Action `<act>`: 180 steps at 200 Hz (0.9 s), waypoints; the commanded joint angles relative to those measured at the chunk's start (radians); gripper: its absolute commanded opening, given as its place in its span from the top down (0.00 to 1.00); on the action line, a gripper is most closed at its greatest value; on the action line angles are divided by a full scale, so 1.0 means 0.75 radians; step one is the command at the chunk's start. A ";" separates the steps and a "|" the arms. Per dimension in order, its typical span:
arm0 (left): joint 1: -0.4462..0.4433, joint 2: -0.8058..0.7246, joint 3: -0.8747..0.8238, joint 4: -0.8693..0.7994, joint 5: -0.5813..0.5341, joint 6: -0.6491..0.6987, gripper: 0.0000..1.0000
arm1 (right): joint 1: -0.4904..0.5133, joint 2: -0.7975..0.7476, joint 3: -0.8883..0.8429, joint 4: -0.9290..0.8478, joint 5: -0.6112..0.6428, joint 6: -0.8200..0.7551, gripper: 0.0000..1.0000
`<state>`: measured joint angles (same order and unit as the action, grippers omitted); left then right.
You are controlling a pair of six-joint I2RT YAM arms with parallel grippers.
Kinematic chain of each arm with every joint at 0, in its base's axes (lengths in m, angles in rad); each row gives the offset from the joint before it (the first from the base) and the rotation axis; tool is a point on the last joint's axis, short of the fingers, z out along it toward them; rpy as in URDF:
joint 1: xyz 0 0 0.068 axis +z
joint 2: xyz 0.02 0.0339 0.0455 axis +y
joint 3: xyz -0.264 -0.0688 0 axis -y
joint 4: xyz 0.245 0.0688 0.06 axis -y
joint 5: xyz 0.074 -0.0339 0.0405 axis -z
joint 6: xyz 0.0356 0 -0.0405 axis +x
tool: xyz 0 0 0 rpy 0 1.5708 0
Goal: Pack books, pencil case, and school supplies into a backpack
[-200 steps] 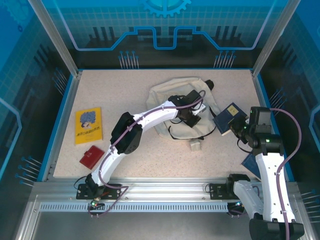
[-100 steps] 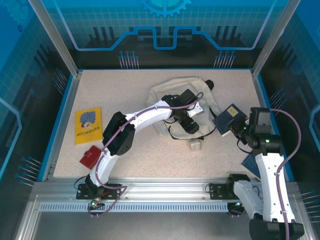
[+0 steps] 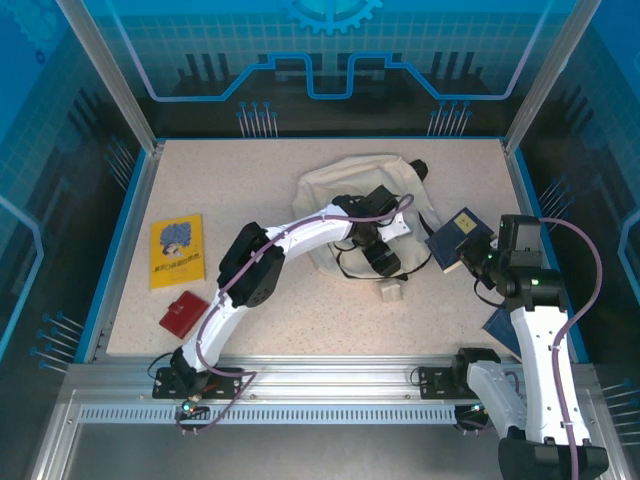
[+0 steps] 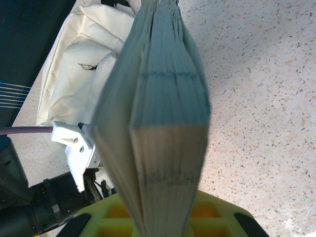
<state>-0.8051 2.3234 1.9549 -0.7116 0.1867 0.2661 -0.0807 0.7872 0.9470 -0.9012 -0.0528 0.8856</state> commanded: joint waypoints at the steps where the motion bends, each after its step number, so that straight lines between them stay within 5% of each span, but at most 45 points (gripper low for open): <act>1: -0.011 0.041 0.030 0.018 -0.119 -0.011 0.17 | -0.022 -0.018 0.001 0.007 0.008 -0.001 0.97; 113: 0.014 0.038 0.041 -0.009 -0.142 -0.055 1.00 | -0.022 -0.031 -0.004 -0.005 0.013 -0.007 0.96; 138: 0.021 -0.031 0.040 -0.020 -0.099 -0.116 1.00 | -0.023 -0.026 -0.004 -0.015 0.023 -0.015 0.97; 180: 0.015 -0.278 -0.150 0.049 0.041 -0.215 0.58 | -0.023 -0.024 -0.007 -0.007 0.026 -0.017 0.96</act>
<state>-0.7925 2.2787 1.9099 -0.6903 0.1154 0.1596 -0.0818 0.7780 0.9459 -0.9173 -0.0452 0.8852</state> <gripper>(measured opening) 0.353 0.110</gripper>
